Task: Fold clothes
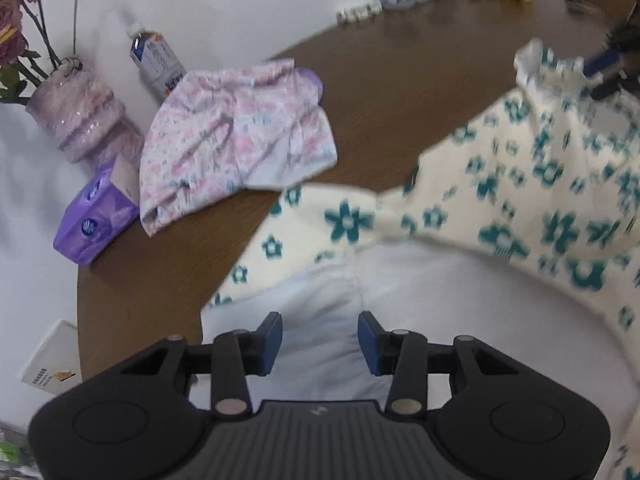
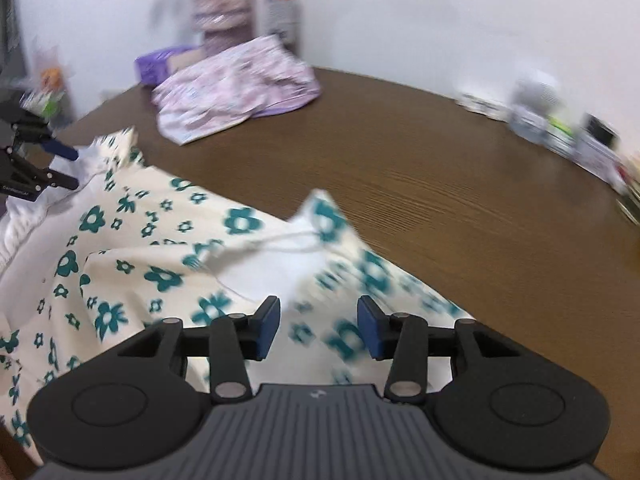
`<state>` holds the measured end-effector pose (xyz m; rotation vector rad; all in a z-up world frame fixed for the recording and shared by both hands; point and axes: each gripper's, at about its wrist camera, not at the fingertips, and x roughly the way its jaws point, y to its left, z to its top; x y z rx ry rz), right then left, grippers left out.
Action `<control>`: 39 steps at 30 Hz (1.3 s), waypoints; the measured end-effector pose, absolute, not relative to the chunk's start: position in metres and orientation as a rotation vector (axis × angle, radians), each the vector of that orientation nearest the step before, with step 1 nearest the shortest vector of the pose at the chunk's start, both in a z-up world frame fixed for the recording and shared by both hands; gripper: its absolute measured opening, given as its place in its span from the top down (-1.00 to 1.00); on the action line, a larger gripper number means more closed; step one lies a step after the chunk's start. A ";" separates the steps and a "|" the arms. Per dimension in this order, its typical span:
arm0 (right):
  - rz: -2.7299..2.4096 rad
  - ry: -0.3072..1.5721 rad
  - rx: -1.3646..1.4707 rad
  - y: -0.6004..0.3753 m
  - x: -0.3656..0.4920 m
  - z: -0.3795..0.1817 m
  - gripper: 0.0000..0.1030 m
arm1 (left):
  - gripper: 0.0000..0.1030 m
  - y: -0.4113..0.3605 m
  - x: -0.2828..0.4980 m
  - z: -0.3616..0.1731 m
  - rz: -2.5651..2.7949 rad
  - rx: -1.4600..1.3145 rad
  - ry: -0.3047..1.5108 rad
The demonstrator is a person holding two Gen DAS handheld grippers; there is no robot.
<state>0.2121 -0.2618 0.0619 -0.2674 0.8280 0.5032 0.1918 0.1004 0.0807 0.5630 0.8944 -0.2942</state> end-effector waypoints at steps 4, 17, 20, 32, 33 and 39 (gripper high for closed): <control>0.590 0.845 -0.293 -0.228 0.240 0.049 0.69 | 0.17 0.112 0.202 0.078 -0.257 0.490 0.897; 0.552 0.826 -0.318 -0.221 0.268 0.049 0.60 | 0.07 0.097 0.207 0.091 -0.315 0.578 0.802; 0.556 0.786 -0.435 -0.212 0.255 0.057 0.51 | -0.05 0.072 0.202 0.093 -0.382 0.728 0.764; 0.462 1.048 0.040 -0.224 0.297 0.046 0.46 | -0.05 0.022 0.202 0.043 -0.559 1.373 0.514; 0.458 1.059 0.077 -0.224 0.299 0.041 0.78 | 0.15 0.020 0.202 0.040 -0.566 1.399 0.507; 0.458 0.997 0.135 -0.244 0.296 0.050 0.98 | 0.92 0.030 0.206 0.033 -0.550 1.389 0.589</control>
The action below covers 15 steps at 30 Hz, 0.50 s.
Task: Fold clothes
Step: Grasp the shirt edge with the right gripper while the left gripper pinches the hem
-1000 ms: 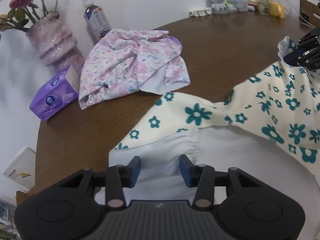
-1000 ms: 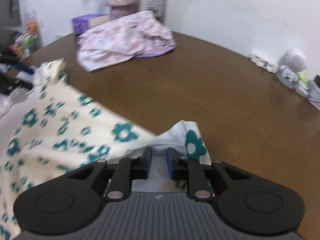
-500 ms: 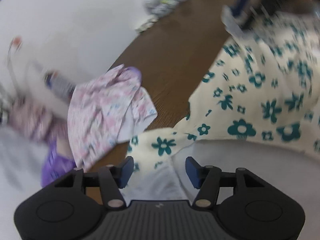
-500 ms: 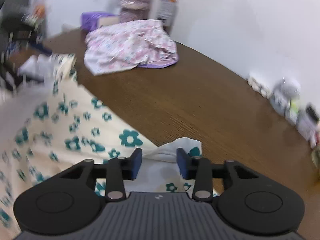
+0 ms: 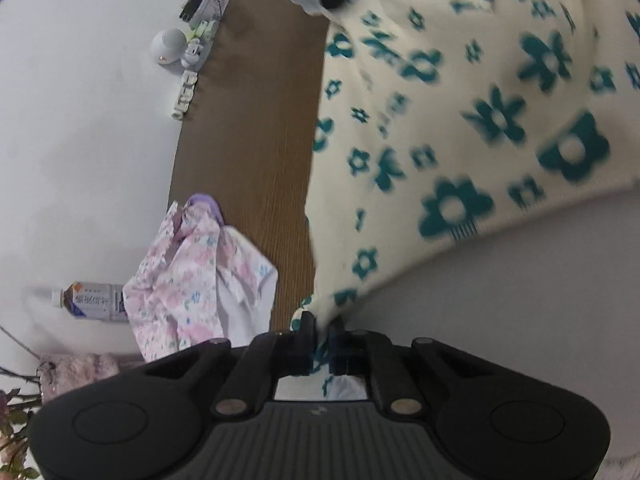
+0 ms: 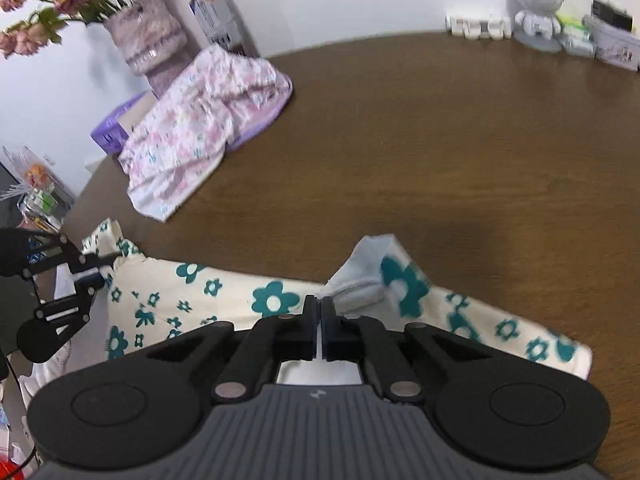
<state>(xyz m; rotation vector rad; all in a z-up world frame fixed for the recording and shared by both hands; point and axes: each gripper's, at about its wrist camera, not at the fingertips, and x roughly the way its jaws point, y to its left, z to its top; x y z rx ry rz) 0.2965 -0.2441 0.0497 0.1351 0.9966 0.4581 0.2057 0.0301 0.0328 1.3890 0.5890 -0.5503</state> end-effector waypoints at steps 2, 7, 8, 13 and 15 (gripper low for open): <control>0.481 0.964 0.146 -0.245 0.297 0.055 0.99 | 0.92 0.033 0.204 0.036 -0.506 1.344 0.574; 0.506 0.928 0.160 -0.246 0.297 0.059 0.99 | 0.92 0.032 0.202 0.037 -0.355 1.302 0.517; 0.504 0.935 0.161 -0.247 0.297 0.058 0.99 | 0.92 0.031 0.201 0.035 -0.332 1.312 0.507; 0.473 1.006 0.187 -0.252 0.295 0.048 0.86 | 0.63 0.029 0.190 0.031 -0.395 1.347 0.521; 0.452 1.017 0.250 -0.255 0.298 0.045 0.63 | 0.20 0.026 0.191 0.028 -0.388 1.372 0.497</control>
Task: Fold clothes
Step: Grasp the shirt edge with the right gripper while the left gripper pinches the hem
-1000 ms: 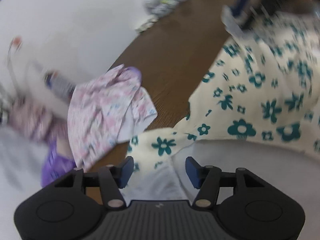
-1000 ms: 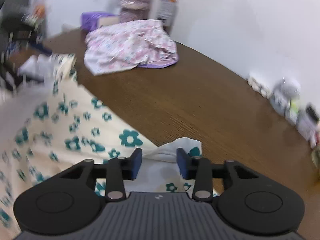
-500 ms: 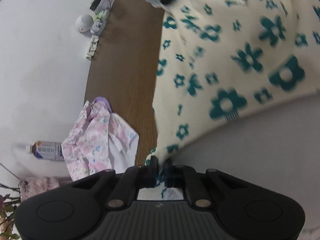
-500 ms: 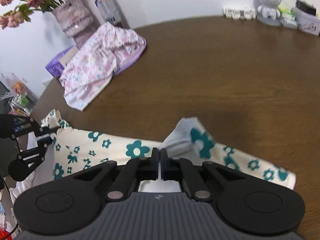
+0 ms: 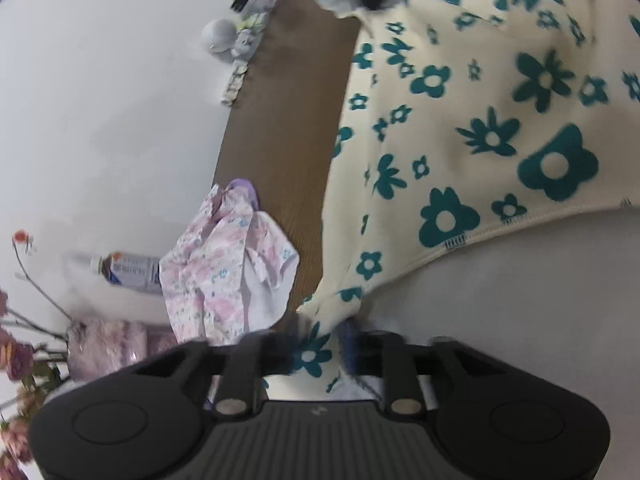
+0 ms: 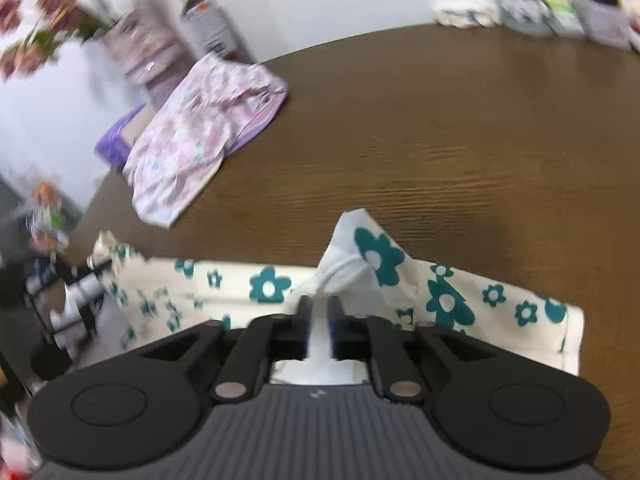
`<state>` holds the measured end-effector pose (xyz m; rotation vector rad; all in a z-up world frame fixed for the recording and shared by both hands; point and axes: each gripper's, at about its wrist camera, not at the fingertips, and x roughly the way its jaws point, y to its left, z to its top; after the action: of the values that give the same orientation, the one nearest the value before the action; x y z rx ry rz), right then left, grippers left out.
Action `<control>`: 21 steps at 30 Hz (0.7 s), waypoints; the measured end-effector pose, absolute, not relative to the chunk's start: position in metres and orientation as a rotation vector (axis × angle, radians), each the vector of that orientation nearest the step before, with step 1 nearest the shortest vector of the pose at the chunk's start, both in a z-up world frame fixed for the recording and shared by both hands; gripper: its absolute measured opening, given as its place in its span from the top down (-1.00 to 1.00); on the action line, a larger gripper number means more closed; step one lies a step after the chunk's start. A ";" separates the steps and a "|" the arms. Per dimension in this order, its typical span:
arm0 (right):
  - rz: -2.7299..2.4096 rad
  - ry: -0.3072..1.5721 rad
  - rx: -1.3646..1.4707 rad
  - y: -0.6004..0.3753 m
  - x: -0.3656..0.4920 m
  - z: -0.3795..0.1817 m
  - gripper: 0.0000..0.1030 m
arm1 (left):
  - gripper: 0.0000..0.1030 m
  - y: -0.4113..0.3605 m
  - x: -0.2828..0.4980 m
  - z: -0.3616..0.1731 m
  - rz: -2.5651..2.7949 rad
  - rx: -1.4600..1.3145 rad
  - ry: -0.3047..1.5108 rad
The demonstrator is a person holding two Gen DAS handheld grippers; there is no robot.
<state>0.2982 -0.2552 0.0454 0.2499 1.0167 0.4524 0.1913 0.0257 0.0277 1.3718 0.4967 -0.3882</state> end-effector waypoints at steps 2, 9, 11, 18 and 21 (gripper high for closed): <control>0.432 1.011 0.316 -0.256 0.304 0.046 0.26 | 0.14 0.022 0.196 0.027 -0.381 1.368 0.481; 0.356 1.050 0.243 -0.238 0.317 0.041 0.94 | 0.88 0.014 0.216 0.023 -0.402 1.314 0.557; 0.378 0.978 0.271 -0.248 0.310 0.050 0.95 | 0.88 0.016 0.219 0.027 -0.350 1.264 0.555; 0.404 0.965 0.314 -0.263 0.313 0.031 0.95 | 0.70 0.021 0.229 0.028 -0.287 1.122 0.581; 0.412 0.971 0.338 -0.267 0.314 0.026 0.83 | -0.02 0.031 0.222 0.043 -0.283 1.041 0.598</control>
<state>0.3143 -0.2671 0.0257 0.3382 0.9712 0.4115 0.2218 0.0310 0.0427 1.0411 0.5977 -0.2829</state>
